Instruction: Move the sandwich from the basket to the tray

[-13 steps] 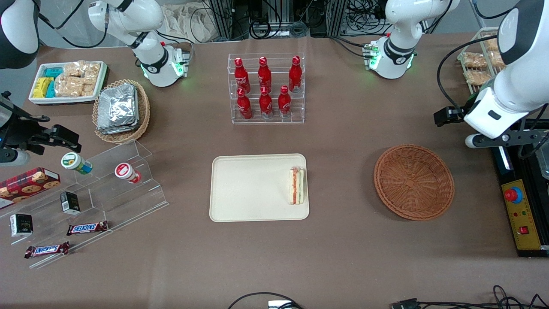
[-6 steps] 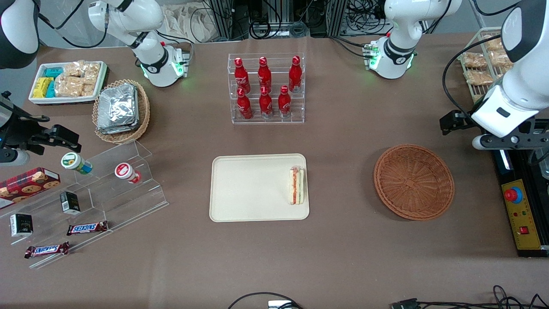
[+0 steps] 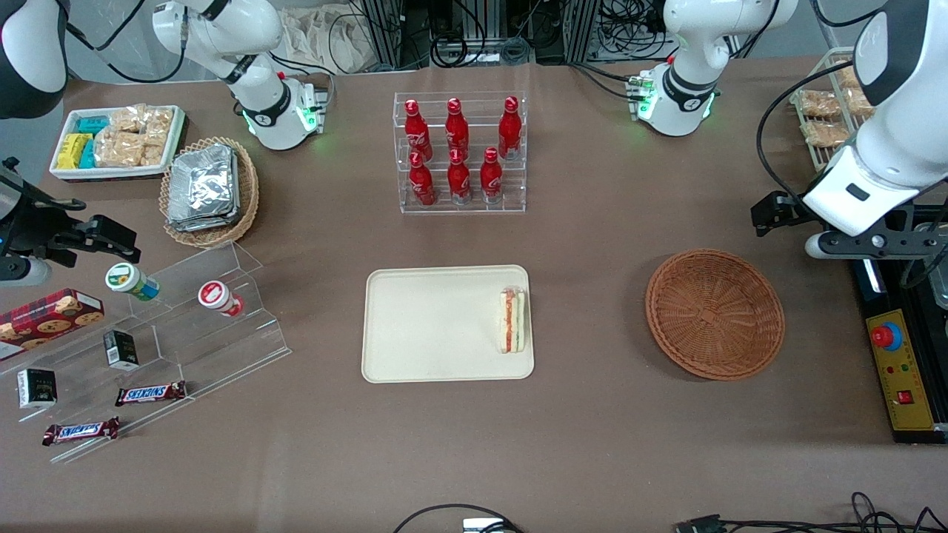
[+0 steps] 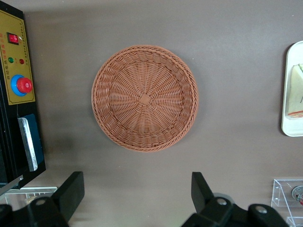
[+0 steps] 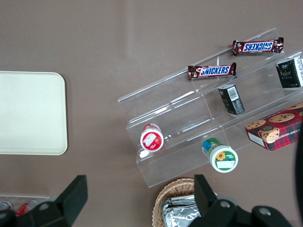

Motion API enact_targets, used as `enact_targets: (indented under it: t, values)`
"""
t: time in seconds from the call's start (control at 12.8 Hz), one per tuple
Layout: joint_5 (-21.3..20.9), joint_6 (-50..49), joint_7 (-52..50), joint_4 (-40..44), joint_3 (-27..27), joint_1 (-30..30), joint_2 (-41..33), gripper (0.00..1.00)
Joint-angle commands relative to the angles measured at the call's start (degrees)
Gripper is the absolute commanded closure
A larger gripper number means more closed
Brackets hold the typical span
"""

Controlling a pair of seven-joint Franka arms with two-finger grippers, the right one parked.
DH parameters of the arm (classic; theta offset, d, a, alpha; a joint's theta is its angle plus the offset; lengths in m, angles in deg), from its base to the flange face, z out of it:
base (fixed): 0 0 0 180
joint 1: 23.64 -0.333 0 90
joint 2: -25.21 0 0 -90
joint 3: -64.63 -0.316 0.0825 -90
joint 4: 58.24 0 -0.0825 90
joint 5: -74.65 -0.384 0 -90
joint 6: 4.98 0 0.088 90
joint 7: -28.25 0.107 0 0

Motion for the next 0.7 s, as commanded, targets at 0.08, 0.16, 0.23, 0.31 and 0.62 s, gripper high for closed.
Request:
enact_targets:
  t: [0.08, 0.16, 0.23, 0.31, 0.62]
  values:
    - [1.9, 5.0, 0.2, -2.1, -1.0, 0.9, -1.6, 0.0]
    - [3.3, 5.8, 0.0, -2.1, -1.1, 0.9, -1.4, 0.0]
    - [3.8, 6.0, 0.1, -2.2, -1.7, 0.9, -1.5, 0.0]
    - [4.0, 5.9, 0.1, -2.5, -2.8, 1.1, -1.6, 0.0]
    - [4.1, 5.8, 0.0, -3.5, -2.9, 1.2, -2.0, 0.0]
